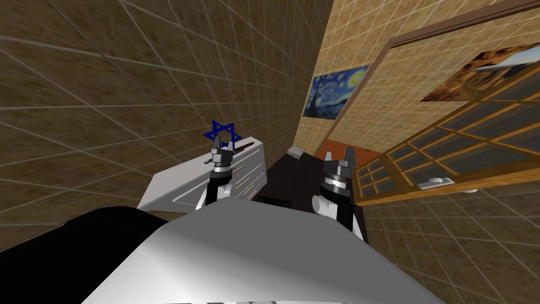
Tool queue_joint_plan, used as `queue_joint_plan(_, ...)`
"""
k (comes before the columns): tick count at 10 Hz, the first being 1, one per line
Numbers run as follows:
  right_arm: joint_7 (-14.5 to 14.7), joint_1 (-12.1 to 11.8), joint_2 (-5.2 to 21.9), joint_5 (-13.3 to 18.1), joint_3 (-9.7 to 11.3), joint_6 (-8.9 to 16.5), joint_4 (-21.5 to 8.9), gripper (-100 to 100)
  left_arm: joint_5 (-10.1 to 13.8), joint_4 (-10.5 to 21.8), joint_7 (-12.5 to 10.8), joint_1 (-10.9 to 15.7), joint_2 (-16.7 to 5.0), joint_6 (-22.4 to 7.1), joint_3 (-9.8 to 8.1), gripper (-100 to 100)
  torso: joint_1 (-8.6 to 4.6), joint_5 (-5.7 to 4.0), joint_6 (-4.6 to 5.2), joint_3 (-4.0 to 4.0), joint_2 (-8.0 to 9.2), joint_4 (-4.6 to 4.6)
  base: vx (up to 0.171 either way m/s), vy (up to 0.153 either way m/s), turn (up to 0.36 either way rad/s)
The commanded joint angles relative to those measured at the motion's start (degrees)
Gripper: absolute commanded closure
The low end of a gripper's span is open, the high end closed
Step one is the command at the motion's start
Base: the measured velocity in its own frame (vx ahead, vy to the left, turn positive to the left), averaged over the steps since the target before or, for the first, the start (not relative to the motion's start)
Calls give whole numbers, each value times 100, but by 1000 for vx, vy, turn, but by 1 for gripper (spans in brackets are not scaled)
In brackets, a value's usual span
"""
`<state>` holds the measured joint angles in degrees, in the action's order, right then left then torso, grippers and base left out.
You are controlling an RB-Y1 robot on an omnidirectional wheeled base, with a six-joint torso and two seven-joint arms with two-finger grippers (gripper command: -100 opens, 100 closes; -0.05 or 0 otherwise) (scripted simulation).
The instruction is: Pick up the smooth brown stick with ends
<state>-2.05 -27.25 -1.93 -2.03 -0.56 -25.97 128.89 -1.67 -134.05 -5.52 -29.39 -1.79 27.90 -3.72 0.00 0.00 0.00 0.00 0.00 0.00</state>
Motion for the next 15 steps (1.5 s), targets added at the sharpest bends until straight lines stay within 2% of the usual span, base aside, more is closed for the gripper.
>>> queue_joint_plan(1,0,0,0,0,0,0,0,0,47,-27,-41,60,-258,-3,-52,-100,0,0,0,0,0,0,24,-65,64)
queue_joint_plan(4,0,-1,-2,0,1,0,0,0,207,-72,-161,197,-643,-114,-196,-100,-62,-14,0,-10,-17,-4,53,-158,66)
queue_joint_plan(6,0,-1,-2,0,2,0,0,0,400,-87,-290,311,-930,-304,-339,-100,-72,-16,0,-14,-23,-5,52,-198,95)
queue_joint_plan(9,0,-1,-2,0,2,0,0,0,852,-47,-555,503,-1431,-785,-634,-100,-84,-19,0,-22,-39,-9,92,-218,105)
queue_joint_plan(10,0,-1,-2,0,2,0,1,0,852,-47,-555,503,-1439,-836,-634,-100,-85,-20,0,-25,-43,-10,88,-152,37)
queue_joint_plan(11,0,-1,-1,0,1,0,1,0,1051,-12,-662,570,-1638,-1049,-757,-100,-61,-16,2,-24,-41,-10,92,-126,62)
queue_joint_plan(12,0,-1,-1,0,1,0,1,0,1051,-12,-662,570,-1638,-1089,-757,-100,-49,-12,0,-25,-42,-10,56,-104,36)
queue_joint_plan(13,0,-1,-1,0,1,0,1,0,1274,37,-777,637,-1852,-1315,-891,-100,-38,-10,1,-19,-32,-8,65,-122,70)
queue_joint_plan(14,0,-1,-1,0,1,0,0,0,1274,37,-777,637,-1852,-1383,-891,-100,-42,-10,0,-19,-33,-7,47,-107,45)
queue_joint_plan(15,0,0,-1,0,1,0,1,0,1521,100,-900,703,-2080,-1595,-1034,-100,-37,-9,1,-16,-26,-7,81,-125,61)
